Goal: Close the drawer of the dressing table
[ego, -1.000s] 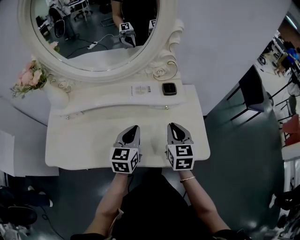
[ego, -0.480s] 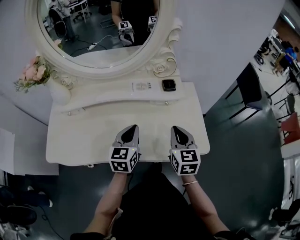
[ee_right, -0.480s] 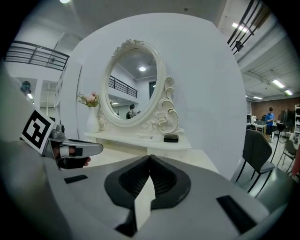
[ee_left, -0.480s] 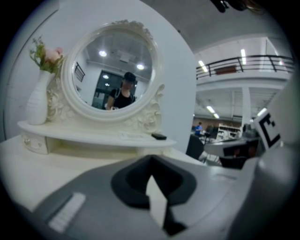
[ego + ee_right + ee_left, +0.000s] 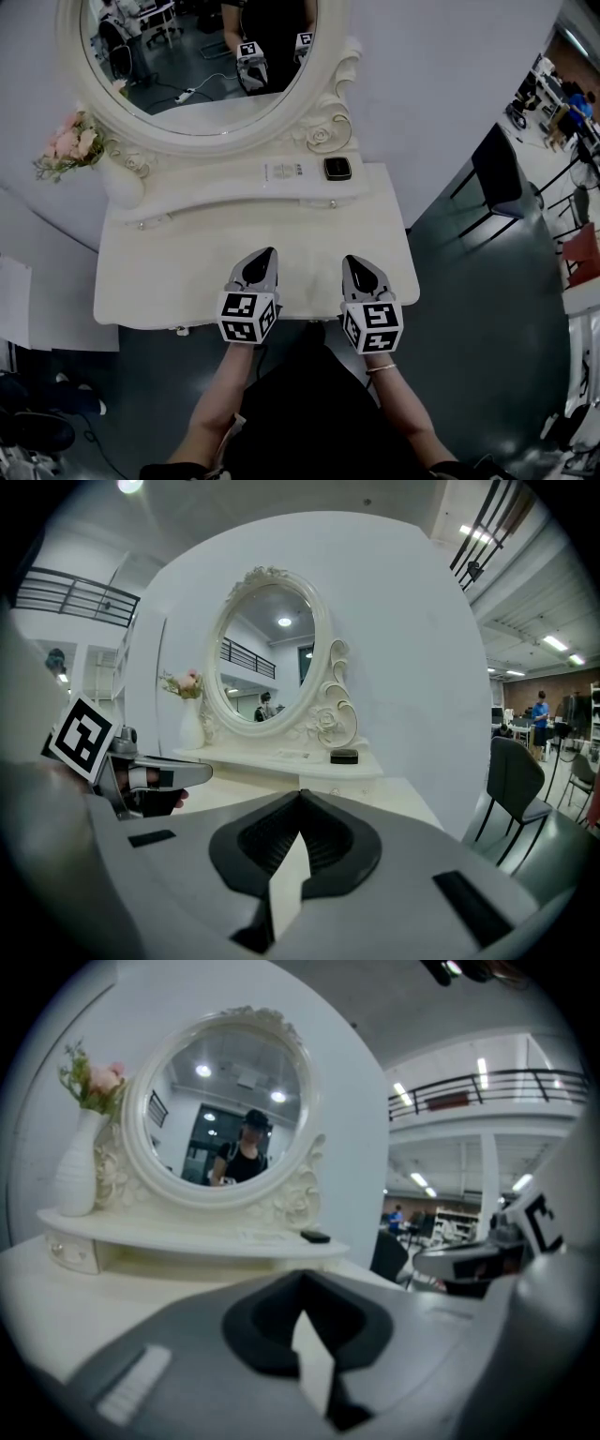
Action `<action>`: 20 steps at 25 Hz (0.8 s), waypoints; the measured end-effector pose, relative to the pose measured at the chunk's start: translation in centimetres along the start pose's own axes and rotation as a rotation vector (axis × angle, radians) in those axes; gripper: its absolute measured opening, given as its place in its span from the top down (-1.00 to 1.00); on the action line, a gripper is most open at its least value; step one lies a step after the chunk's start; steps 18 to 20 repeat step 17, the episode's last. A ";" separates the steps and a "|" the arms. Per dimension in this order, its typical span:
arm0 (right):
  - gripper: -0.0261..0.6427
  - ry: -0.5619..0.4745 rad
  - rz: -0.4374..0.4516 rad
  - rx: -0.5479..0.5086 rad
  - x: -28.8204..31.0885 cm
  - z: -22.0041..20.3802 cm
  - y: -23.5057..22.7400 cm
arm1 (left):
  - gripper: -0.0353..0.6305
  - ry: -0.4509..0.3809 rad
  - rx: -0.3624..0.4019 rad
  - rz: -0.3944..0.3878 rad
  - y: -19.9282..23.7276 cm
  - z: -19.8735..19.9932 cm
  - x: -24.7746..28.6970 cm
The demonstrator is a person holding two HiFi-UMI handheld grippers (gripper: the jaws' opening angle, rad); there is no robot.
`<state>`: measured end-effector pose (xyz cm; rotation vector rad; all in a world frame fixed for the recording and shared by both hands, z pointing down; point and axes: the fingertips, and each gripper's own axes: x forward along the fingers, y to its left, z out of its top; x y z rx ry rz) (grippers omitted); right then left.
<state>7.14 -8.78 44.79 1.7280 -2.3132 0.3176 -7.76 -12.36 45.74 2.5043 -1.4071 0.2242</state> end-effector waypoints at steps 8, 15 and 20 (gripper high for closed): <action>0.91 -0.001 0.001 0.000 -0.1 -0.1 0.1 | 0.88 -0.002 0.009 -0.001 -0.2 0.2 -0.4; 0.91 0.000 0.005 0.001 0.1 -0.1 -0.1 | 0.88 0.000 0.007 0.001 -0.2 0.3 -0.1; 0.91 0.000 0.006 0.000 0.2 0.0 -0.3 | 0.88 0.001 0.006 0.002 -0.2 0.3 0.0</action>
